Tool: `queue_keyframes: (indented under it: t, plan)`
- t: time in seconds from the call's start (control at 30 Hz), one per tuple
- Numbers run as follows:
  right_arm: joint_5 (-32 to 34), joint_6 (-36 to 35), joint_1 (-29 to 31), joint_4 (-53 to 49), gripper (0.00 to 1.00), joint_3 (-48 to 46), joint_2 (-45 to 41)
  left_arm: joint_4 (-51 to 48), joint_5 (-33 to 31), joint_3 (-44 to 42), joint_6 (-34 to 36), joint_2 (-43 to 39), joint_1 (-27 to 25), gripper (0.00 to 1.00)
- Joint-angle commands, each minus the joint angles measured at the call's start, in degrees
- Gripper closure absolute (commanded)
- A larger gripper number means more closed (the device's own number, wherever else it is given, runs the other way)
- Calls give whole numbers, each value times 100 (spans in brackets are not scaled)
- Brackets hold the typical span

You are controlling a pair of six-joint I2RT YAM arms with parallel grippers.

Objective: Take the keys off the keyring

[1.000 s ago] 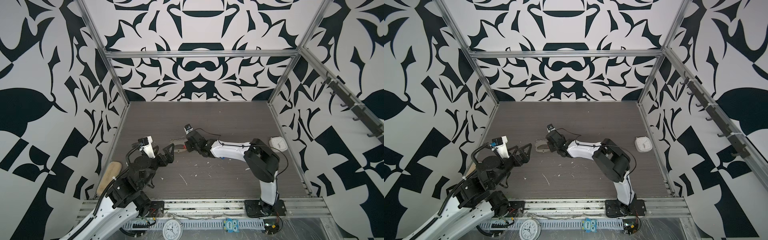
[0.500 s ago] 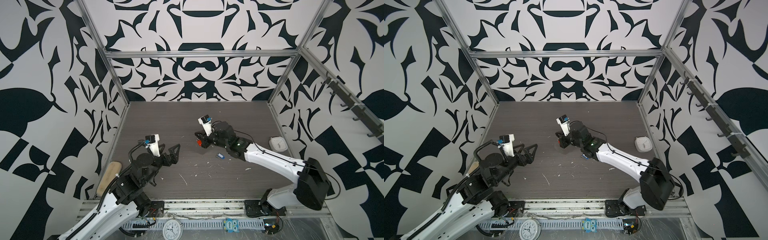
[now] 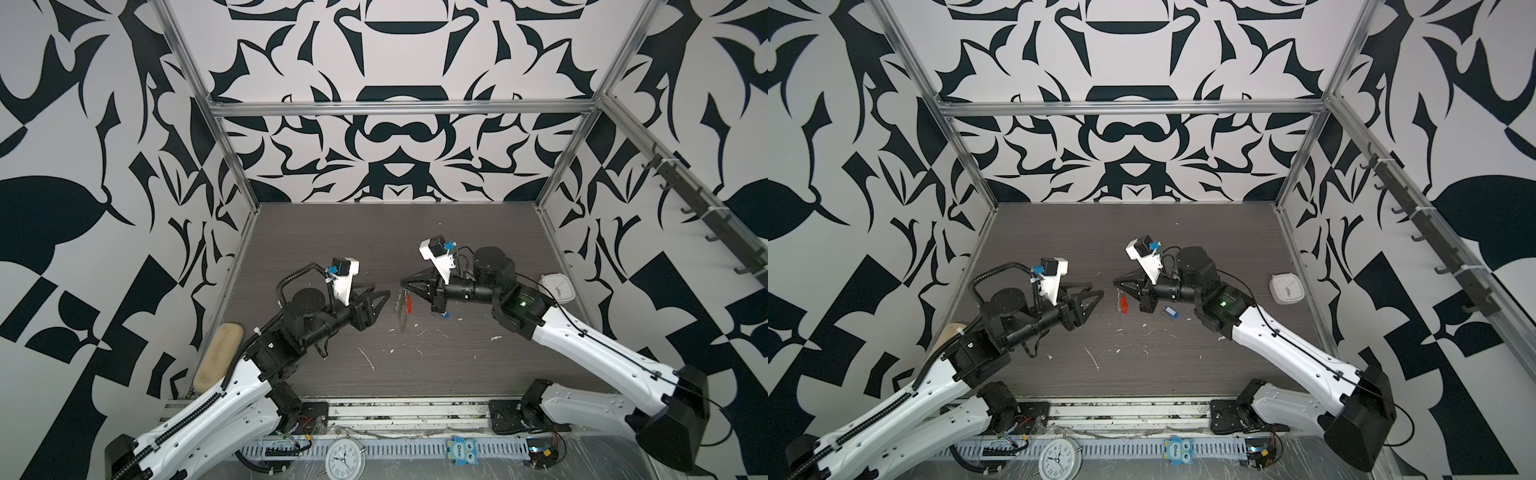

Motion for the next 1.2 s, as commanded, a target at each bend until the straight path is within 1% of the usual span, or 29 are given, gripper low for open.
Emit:
queue_keyframes:
  t: [0.0,0.13,0.23,0.37,0.57,0.7,0.87,1.07,1.17]
  plan:
    - [-393,138,-25,213,100,-1,-204,715,889,202,209,-12,17,46]
    - [-354,409,-18,527,100,-97,-322,861,1419,265,147,147,16,56]
    - [-292,585,-20,733,100,-146,-369,1113,1706,238,30,252,23,60]
    - [-285,834,-24,1024,100,-194,-378,1292,1690,192,-24,347,21,66]
    - [-253,1051,-23,1268,100,-212,-387,1490,1702,174,-32,446,16,73]
    - [-265,1143,-16,1371,100,-193,-378,1634,1777,194,-85,566,19,75]
    - [-425,1266,-16,1526,100,-177,-325,1668,1722,231,-68,678,17,79]
    - [-583,1350,-16,1626,100,-180,-343,1612,1541,244,-6,631,25,78]
    - [-626,1389,-11,1642,100,-186,-334,1646,1574,246,19,548,25,77]
